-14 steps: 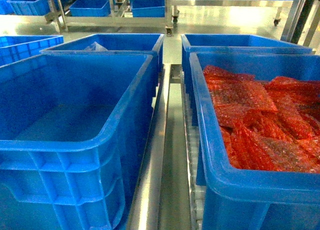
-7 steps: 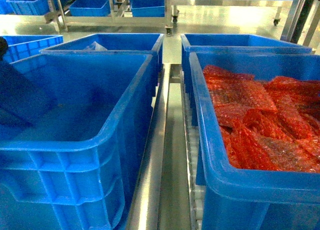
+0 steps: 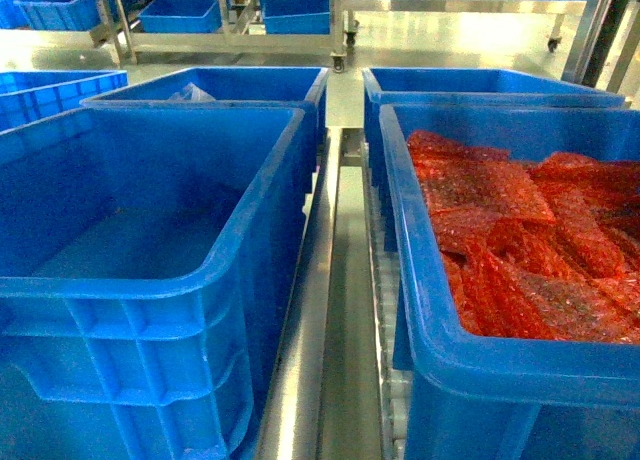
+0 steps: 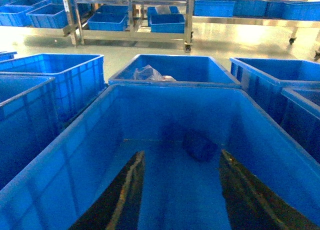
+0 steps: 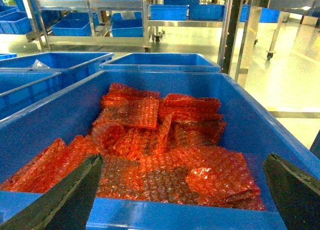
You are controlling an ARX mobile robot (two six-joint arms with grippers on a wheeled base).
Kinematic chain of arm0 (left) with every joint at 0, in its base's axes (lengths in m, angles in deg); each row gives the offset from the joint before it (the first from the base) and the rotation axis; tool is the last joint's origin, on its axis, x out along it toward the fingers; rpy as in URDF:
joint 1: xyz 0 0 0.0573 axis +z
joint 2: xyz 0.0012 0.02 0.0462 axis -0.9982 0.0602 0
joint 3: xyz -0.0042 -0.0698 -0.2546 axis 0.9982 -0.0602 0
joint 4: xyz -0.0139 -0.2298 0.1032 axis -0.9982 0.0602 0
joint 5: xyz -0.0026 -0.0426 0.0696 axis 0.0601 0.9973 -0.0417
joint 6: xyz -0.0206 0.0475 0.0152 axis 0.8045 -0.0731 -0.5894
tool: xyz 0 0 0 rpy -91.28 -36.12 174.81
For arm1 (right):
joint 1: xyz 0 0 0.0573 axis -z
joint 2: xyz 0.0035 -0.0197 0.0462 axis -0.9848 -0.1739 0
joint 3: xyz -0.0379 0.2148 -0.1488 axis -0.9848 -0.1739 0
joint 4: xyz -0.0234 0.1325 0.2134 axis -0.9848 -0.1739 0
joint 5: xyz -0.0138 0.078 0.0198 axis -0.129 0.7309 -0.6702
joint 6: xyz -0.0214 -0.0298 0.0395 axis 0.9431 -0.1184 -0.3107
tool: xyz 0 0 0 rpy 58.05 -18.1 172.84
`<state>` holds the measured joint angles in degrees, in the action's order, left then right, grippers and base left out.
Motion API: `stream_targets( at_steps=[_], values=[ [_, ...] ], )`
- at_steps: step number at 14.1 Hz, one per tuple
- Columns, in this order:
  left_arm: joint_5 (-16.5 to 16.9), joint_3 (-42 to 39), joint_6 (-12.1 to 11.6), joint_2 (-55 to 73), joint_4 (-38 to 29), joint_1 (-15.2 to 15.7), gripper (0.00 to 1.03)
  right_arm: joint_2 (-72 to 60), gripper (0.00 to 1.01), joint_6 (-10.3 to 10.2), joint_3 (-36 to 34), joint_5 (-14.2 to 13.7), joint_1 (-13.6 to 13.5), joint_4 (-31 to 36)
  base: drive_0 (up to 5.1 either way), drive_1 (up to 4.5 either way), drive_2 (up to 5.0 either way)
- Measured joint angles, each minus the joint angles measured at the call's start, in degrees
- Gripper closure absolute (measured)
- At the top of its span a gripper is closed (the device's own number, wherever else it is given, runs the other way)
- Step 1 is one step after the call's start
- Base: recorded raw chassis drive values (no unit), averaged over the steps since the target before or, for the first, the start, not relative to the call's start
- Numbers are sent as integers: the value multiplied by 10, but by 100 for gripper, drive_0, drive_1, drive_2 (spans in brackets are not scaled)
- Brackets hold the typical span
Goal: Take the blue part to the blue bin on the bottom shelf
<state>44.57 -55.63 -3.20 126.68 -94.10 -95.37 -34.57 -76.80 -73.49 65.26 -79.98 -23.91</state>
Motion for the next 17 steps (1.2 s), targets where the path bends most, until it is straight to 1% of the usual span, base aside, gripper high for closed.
stream_targets(
  at_steps=[1,2,3,5,6,7,8,9,11,12,14,17],
  values=[
    [17,-20,0,-31,8,11,77,0,3,0,0,0,0,0,0,0,0],
    [25,-35,0,-57,20,22,91,0,3,0,0,0,0,0,0,0,0],
    [32,-47,0,-76,28,29,102,0,3,0,0,0,0,0,0,0,0],
    [48,-62,-1,-110,48,45,101,0,3,0,0,0,0,0,0,0,0],
    [82,-68,-1,-127,58,71,101,0,3,0,0,0,0,0,0,0,0],
    [89,-74,-1,-142,67,87,101,0,3,0,0,0,0,0,0,0,0],
    [85,-78,-1,-156,77,91,101,0,3,0,0,0,0,0,0,0,0],
    [91,-83,-2,-171,87,89,101,0,3,0,0,0,0,1,0,0,0],
    [93,-91,-2,-202,111,88,101,0,3,0,0,0,0,0,0,0,0],
    [92,-104,-2,-214,96,88,101,0,3,0,0,0,0,0,0,0,0],
    [92,-112,-2,-237,119,88,101,0,3,0,0,0,0,0,0,0,0],
    [92,-112,-2,-298,173,88,101,0,3,0,0,0,0,0,0,0,0]
  ],
)
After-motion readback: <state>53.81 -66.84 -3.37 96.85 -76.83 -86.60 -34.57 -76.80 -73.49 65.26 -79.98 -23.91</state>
